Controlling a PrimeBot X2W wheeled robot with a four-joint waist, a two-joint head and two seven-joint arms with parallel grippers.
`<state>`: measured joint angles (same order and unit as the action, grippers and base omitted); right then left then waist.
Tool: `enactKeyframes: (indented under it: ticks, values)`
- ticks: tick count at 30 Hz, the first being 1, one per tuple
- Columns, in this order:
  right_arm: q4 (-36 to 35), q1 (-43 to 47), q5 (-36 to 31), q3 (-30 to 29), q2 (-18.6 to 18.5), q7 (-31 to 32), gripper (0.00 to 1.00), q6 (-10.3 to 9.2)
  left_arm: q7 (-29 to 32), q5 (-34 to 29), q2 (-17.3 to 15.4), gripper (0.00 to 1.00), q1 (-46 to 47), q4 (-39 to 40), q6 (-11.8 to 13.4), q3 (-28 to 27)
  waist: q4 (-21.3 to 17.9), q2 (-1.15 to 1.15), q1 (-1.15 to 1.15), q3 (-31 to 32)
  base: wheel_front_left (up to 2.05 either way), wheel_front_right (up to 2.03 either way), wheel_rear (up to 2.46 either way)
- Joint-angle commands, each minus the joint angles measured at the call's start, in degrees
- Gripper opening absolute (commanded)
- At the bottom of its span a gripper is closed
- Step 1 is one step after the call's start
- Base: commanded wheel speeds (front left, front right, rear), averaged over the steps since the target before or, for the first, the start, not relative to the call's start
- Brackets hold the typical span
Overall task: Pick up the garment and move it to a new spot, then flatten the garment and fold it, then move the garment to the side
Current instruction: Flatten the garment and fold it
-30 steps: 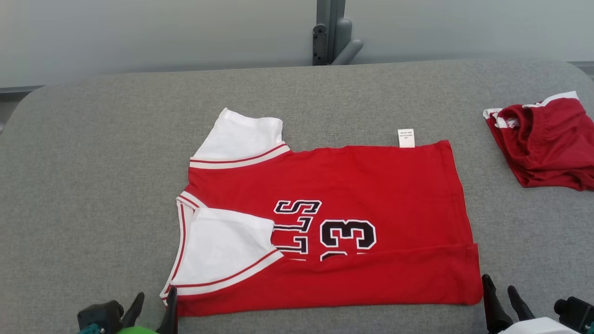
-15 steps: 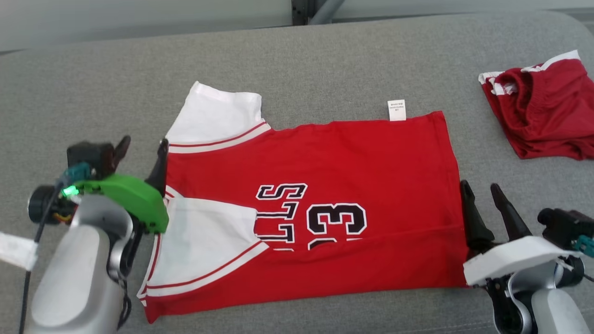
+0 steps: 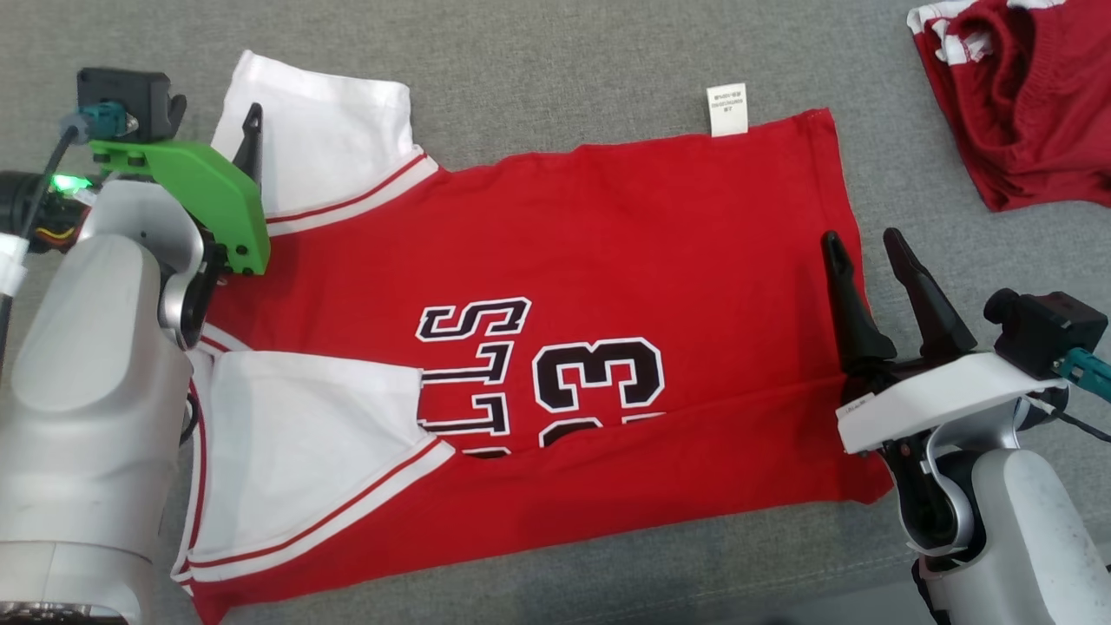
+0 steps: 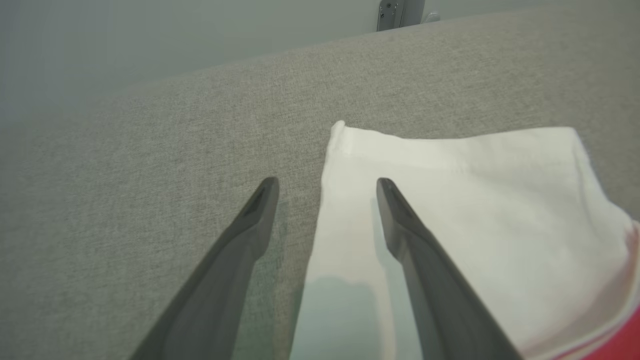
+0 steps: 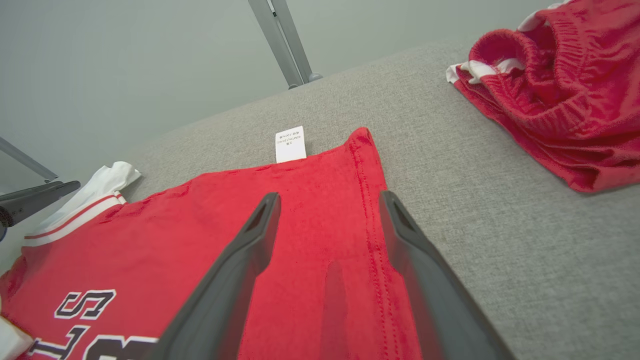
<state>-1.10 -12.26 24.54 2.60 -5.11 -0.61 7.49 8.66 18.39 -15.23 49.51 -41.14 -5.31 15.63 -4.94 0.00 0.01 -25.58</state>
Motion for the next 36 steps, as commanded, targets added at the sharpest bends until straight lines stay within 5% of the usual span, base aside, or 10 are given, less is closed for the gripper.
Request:
enactKeyframes:
  ticks: [1, 11, 14, 22, 36]
  values:
    - [0.46, -1.29, 0.39, 0.54, -0.3, -0.54, 1.0, -0.01, -0.52, -0.37, -0.46, 1.0, 2.63, -1.85, -0.13, 0.14, -2.99, 0.0, -0.01, -4.09, 0.0, 0.0, 0.0]
    - [1.57, -3.27, 1.71, 1.85, -1.45, -1.71, 1.0, -0.01, -1.59, -0.58, -0.26, 1.0, 8.65, -12.91, 0.11, 0.93, -4.05, 0.0, -0.01, -4.64, 0.0, 0.0, 0.0]
    - [1.55, -4.26, 1.4, 1.52, -2.08, -1.74, 1.0, -0.01, -2.28, -0.45, 0.43, 0.0, 9.26, -14.83, -0.53, 1.84, -3.76, 0.0, -0.01, -4.13, 0.0, 0.0, 0.0]
    - [4.06, -9.81, -1.46, 2.43, -5.78, 1.64, 1.0, -0.01, -7.5, 0.31, 2.14, 0.0, 10.04, -16.1, -1.6, 3.54, -1.75, 0.0, -0.01, -2.17, 0.0, 0.0, 0.0]
    - [22.79, -23.46, -4.08, 7.92, -15.83, 14.9, 1.0, -0.01, -17.26, 4.13, 6.44, 0.0, 6.64, -10.93, -2.18, 7.57, 7.3, 0.0, -0.01, 1.22, 0.0, 0.0, 0.0]
